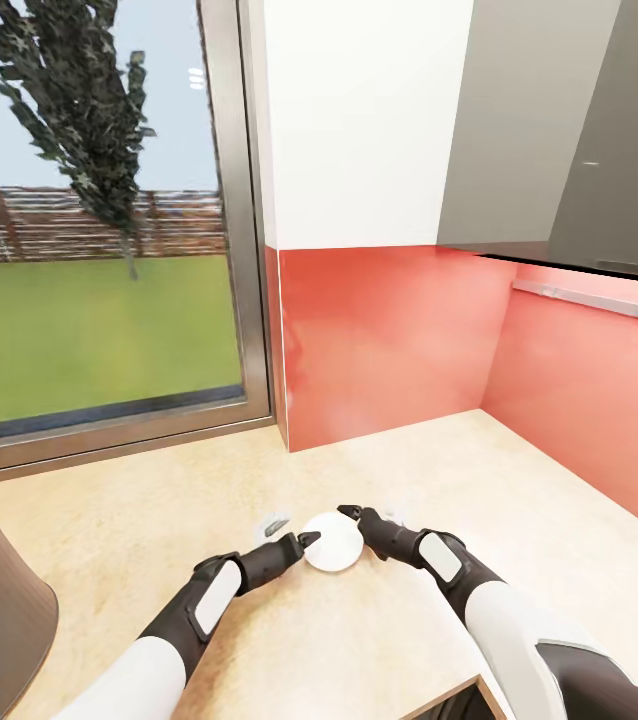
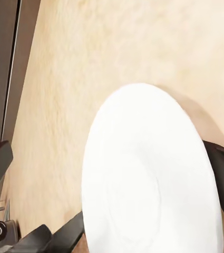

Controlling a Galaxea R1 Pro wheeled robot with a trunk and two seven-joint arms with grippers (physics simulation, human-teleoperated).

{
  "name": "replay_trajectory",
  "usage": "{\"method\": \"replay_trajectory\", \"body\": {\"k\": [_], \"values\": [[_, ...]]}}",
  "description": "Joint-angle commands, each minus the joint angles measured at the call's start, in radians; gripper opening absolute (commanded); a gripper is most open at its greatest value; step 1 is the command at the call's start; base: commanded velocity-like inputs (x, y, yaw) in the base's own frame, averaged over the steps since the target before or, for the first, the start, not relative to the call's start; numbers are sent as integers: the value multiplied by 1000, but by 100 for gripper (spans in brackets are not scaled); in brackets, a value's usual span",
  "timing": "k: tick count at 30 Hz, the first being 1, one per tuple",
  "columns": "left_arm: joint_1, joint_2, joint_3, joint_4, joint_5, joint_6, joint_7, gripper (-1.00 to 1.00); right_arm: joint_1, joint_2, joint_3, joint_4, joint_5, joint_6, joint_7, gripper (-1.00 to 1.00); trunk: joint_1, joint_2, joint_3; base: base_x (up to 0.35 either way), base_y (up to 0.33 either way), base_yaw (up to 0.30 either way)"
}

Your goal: Set up a coffee station on the kitchen countertop: keep the coffee maker on the countertop, move the bottle of coffee from the kitchen shelf to the counter next to the coffee maker, place a paper coffee filter on top of the coffee maker, put the saucer next to the coffee maker with the coffee cup on the saucer, and place the electric kettle next to the coffee maker.

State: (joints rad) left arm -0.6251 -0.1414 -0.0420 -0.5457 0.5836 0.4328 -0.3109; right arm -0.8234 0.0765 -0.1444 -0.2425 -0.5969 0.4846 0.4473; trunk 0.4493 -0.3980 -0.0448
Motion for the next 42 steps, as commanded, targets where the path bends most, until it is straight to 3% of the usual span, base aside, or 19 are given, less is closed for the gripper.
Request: {"method": "replay_trajectory", "body": {"k": [1, 8, 12, 42], "values": [[-1, 0, -1, -1, 6, 4, 1, 100, 0, 1, -3, 1, 9, 8, -2, 100, 1, -2, -3, 0, 0, 0], [-1, 0, -2, -3, 9, 3, -3, 100, 0, 0, -3, 2, 9, 8, -2, 100, 1, -2, -3, 0, 0, 0], [-1, 0, -2, -2, 10, 2, -35, 100, 0, 0, -3, 2, 9, 8, -2, 100, 1, -2, -3, 0, 0, 0], [-1, 0, 0, -2, 10, 1, -38, 100, 0, 4, -2, 24, 10, 8, 2, 100, 1, -2, -3, 0, 0, 0]]}}
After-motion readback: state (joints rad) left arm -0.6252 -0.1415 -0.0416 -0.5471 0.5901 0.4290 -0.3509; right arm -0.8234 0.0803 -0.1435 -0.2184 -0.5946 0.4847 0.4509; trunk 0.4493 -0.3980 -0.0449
